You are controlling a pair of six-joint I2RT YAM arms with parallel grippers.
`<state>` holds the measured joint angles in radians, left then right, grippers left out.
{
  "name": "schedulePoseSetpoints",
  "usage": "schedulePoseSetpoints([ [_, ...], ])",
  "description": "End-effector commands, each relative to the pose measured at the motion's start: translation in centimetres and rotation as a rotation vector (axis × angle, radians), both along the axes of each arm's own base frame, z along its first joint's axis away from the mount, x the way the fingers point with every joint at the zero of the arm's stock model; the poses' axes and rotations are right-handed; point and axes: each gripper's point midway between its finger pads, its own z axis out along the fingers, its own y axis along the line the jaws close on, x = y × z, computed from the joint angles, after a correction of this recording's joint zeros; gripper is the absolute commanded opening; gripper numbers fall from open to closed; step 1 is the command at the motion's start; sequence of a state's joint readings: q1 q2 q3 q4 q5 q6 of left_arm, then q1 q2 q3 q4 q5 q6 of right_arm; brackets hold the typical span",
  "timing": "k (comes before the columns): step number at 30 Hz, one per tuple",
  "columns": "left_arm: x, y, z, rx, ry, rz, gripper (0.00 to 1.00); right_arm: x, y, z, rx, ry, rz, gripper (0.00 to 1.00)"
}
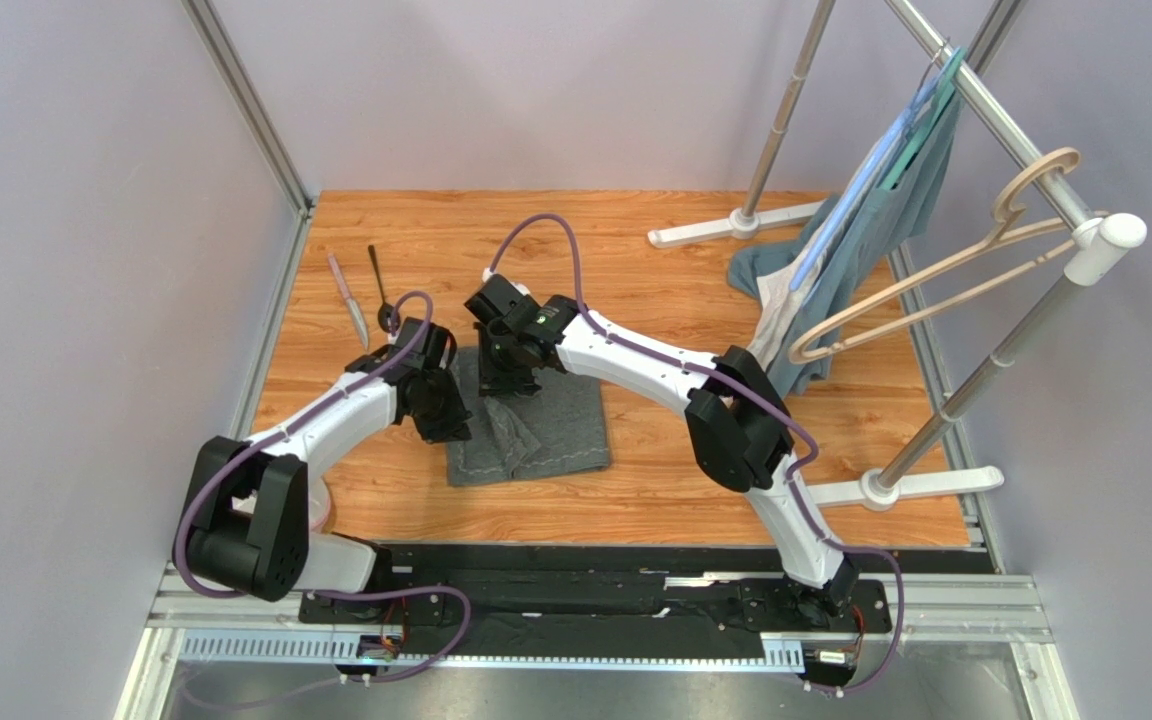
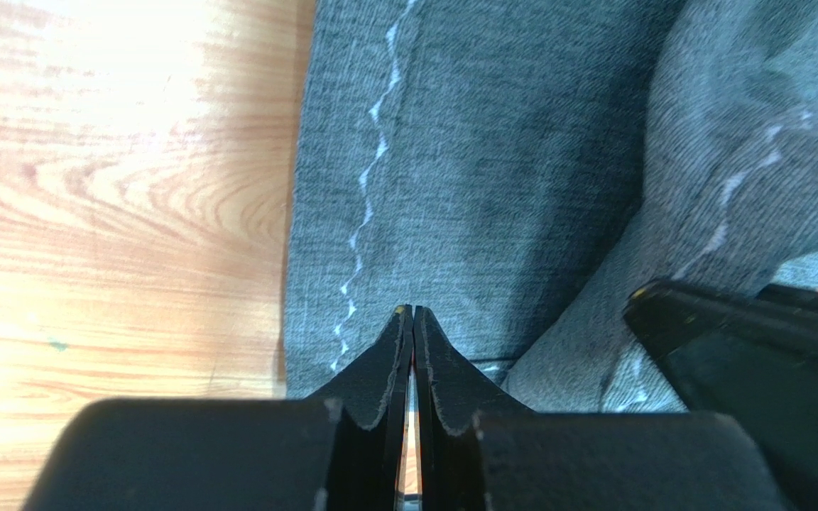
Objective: Fold the napkin into a case and place the utensils inside
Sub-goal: Fold the rectangle-folded napkin at the center of the board.
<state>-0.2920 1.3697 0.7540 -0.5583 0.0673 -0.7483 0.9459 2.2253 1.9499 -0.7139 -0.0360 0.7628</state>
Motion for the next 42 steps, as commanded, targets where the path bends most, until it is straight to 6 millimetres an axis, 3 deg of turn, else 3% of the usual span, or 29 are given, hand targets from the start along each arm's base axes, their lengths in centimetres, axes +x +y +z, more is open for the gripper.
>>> schedulePoseSetpoints([
  [1, 0.0, 0.5, 0.8, 0.015, -0.04, -0.01, 0.09, 0.7, 1.6, 1.4, 0.056, -0.026, 0.0, 0.0],
  [9, -0.1, 0.9, 1.3, 0.03, -0.054, -0.008, 0.09, 0.8, 1.9, 1.4, 0.063, -0.017, 0.001, 0.0],
  [20, -0.3, 1.0, 1.0, 0.034, -0.052, -0.009, 0.09, 0.3, 2.4, 3.7, 0.1, -0.038, 0.017, 0.0],
  [42, -0.5, 1.5, 1.9, 0.052, -0.077, -0.002, 0.09, -0.1, 3.6, -0.2, 0.075, 0.026, 0.036, 0.0],
])
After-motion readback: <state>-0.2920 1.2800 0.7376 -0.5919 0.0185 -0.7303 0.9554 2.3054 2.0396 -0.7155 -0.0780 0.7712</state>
